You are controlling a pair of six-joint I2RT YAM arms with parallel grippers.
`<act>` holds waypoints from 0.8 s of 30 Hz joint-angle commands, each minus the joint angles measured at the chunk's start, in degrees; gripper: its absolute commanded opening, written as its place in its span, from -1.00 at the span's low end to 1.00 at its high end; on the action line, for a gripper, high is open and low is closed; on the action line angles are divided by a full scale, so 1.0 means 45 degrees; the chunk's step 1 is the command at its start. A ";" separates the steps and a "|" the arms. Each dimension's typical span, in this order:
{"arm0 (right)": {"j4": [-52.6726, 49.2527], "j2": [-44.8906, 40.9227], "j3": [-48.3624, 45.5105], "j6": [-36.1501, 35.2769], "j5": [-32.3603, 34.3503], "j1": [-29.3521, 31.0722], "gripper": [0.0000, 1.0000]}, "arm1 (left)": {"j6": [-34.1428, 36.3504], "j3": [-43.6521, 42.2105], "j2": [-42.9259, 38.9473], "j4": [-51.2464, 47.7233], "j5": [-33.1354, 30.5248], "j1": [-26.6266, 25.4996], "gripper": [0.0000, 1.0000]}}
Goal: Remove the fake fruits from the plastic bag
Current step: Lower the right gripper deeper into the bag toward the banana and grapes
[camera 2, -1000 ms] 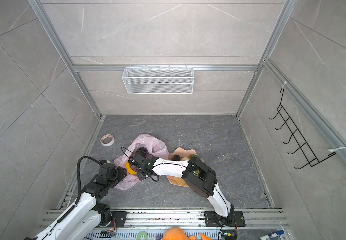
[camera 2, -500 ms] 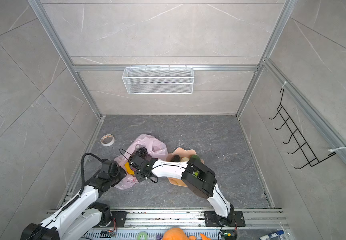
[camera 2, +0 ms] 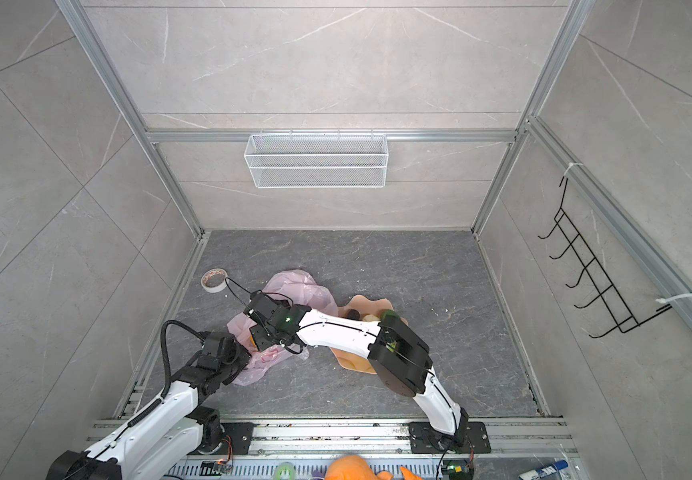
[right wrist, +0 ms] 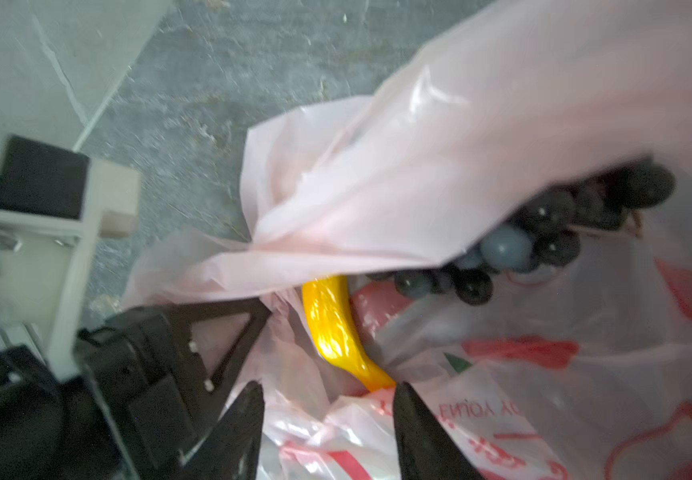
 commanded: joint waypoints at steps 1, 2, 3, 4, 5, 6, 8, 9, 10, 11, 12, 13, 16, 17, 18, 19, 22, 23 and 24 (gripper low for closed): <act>-0.0651 0.1055 0.0688 -0.0016 -0.0204 0.0117 0.06 | 0.0048 -0.0163 0.0094 0.0513 0.0477 0.0065 -0.86; -0.0722 0.1294 0.0894 -0.0152 -0.0272 0.0117 0.06 | 0.0116 -0.0153 0.0049 0.0559 0.0547 0.0064 -0.86; -0.0815 0.1528 0.1148 -0.0261 -0.0355 0.0117 0.05 | 0.0171 -0.0168 -0.0017 0.0582 0.0558 0.0068 -0.86; -0.0903 0.1716 0.1333 -0.0331 -0.0392 0.0117 0.04 | 0.0196 -0.0173 -0.0066 0.0585 0.0546 0.0055 -0.87; -0.0987 0.1912 0.1528 -0.0399 -0.0404 0.0117 0.04 | 0.0229 -0.0196 -0.0150 0.0560 0.0542 0.0064 -0.87; -0.1010 0.2080 0.1680 -0.0468 -0.0369 0.0117 0.03 | 0.0223 -0.0235 -0.0227 0.0578 0.0532 0.0058 -0.87; -0.1121 0.2412 0.2026 -0.0567 -0.0250 0.0127 0.02 | 0.0201 -0.0318 -0.0362 0.0654 0.0568 0.0069 -0.89; -0.1234 0.2602 0.2274 -0.0623 -0.0218 0.0117 0.02 | 0.0200 -0.0358 -0.0408 0.0711 0.0577 0.0065 -0.90; -0.1343 0.2756 0.2484 -0.0691 -0.0183 0.0107 0.02 | 0.0201 -0.0382 -0.0432 0.0737 0.0599 0.0066 -0.91; -0.1425 0.2967 0.2694 -0.0750 -0.0119 0.0117 0.01 | 0.0215 -0.0392 -0.0448 0.0759 0.0644 0.0060 -0.92; -0.1498 0.3157 0.2921 -0.0803 -0.0087 0.0120 0.01 | 0.0221 -0.0421 -0.0421 0.0793 0.0667 0.0064 -0.93; -0.1574 0.3325 0.3114 -0.0849 -0.0032 0.0127 0.01 | 0.0211 -0.0422 -0.0404 0.0826 0.0695 0.0064 -0.93; -0.1974 0.3992 0.3915 -0.1048 0.0226 0.0127 0.01 | 0.0260 -0.0442 -0.0295 0.0905 0.0784 0.0061 -0.95; -0.2158 0.4247 0.4223 -0.1121 0.0328 0.0117 0.01 | 0.0260 -0.0422 -0.0277 0.0915 0.0804 0.0065 -0.95; -0.2356 0.4491 0.4546 -0.1199 0.0381 0.0117 0.00 | 0.0255 -0.0425 -0.0248 0.0949 0.0824 0.0058 -0.95; -0.2511 0.4702 0.4797 -0.1260 0.0442 0.0117 -0.01 | 0.0260 -0.0427 -0.0238 0.0963 0.0815 0.0066 -0.95; -0.2973 0.5077 0.5404 -0.1415 0.0614 0.0117 -0.08 | 0.0297 -0.0422 -0.0247 0.0973 0.0780 0.0064 -0.96; -0.3009 0.5084 0.5467 -0.1454 0.0648 0.0117 -0.10 | 0.0305 -0.0393 -0.0254 0.0974 0.0766 0.0083 -0.96; -0.3010 0.5038 0.5469 -0.1478 0.0652 0.0118 -0.13 | 0.0328 -0.0402 -0.0260 0.0971 0.0734 0.0065 -0.96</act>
